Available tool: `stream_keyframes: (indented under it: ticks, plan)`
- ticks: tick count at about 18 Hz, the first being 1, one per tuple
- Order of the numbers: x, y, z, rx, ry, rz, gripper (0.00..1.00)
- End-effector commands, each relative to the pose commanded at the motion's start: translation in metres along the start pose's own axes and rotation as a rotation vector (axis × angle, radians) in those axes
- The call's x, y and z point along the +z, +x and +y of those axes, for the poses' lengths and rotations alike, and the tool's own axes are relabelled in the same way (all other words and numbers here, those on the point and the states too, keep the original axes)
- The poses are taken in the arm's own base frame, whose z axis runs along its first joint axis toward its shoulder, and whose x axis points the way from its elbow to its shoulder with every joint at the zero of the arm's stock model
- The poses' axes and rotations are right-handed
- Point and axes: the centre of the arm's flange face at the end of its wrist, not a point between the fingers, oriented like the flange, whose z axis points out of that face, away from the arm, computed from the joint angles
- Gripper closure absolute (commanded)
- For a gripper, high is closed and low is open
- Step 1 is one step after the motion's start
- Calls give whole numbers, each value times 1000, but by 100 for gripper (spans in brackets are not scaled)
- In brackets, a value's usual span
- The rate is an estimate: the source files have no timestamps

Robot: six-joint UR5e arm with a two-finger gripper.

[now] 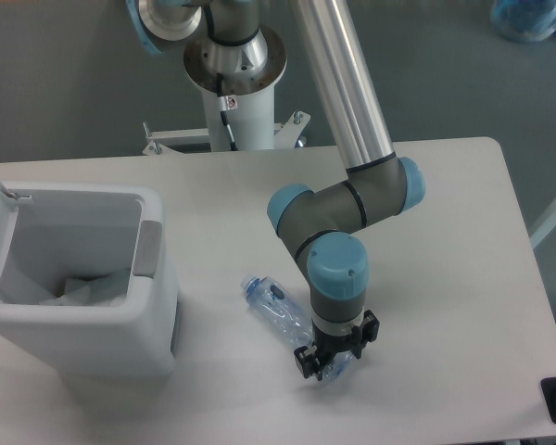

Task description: Place the trash in the trash can

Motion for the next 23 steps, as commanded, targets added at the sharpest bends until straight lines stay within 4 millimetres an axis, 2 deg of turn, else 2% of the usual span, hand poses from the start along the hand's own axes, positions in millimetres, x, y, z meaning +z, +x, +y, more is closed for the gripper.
stream_keyframes:
  ticks: [3,9,13,20,23]
  plan:
    - [1,0,1,-2,-2,0,30]
    - [1,4,3,6,-5,1,33]
    - [-5,5,3,12,4,3,36]
    - [-49,6,-4,25,72,9,36]
    - [-79,7,-12,28,120,14,36]
